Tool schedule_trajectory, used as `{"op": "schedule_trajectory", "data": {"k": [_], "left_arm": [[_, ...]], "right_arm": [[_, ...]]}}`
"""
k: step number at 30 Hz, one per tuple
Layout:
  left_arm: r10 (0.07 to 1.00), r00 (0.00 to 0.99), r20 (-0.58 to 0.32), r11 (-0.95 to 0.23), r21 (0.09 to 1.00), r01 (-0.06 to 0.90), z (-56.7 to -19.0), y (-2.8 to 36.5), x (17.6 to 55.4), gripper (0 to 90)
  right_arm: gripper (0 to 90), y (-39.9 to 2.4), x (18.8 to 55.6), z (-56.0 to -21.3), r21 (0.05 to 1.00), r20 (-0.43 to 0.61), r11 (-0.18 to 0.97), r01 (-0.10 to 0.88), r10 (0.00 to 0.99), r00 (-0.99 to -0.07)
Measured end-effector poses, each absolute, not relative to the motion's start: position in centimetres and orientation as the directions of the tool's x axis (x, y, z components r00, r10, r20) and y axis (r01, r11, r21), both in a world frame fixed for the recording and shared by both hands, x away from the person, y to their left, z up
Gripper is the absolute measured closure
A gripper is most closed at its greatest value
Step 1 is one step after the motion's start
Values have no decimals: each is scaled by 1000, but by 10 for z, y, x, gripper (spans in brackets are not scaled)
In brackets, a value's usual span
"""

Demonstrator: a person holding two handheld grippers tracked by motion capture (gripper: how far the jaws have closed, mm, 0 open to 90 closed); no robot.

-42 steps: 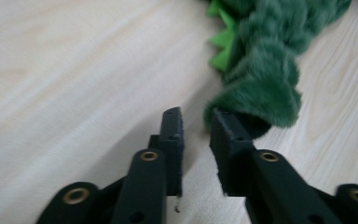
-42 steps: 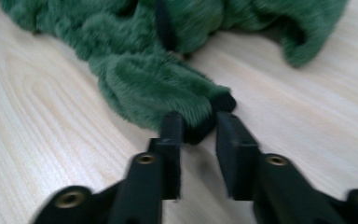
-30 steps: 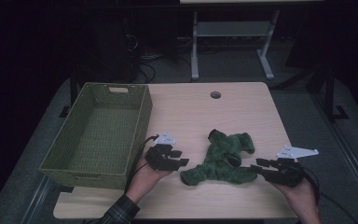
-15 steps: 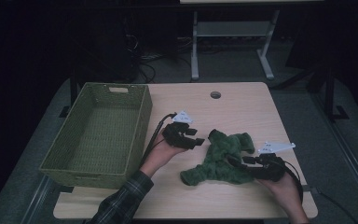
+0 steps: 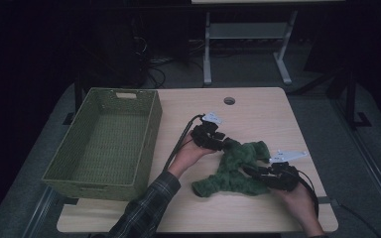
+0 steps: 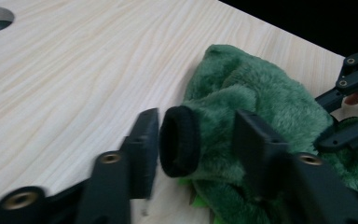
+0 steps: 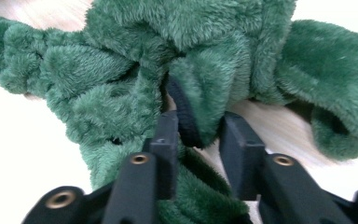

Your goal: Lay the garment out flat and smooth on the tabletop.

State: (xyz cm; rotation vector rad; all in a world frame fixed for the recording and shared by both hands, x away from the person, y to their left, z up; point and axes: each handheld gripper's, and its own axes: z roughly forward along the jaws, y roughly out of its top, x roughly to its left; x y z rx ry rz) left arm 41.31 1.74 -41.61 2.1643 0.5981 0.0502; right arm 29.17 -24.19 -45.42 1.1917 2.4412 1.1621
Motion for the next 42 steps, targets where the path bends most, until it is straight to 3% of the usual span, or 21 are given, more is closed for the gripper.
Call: {"op": "schedule_trajectory", "data": {"k": [6, 10, 21, 33, 42], "left_arm": [[433, 881, -188, -520, 746, 415, -419, 17, 414, 790], [429, 879, -207, -514, 745, 426, -417, 20, 413, 838], [449, 863, -231, -454, 774, 443, -398, 49, 402, 857], [511, 836, -198, -406, 802, 438, -378, 97, 379, 863], [596, 784, -175, -431, 754, 496, -397, 109, 365, 865]], "right_arm": [[777, -244, 291, -453, 724, 145, 374, 579, 738, -659], [793, -245, 291, -453, 725, 138, 377, 576, 740, -658], [809, -256, 294, -435, 770, 93, 362, 525, 751, -654], [835, -247, 316, -402, 820, 42, 354, 450, 746, -664], [839, -231, 343, -400, 812, 30, 379, 444, 733, -680]]}}
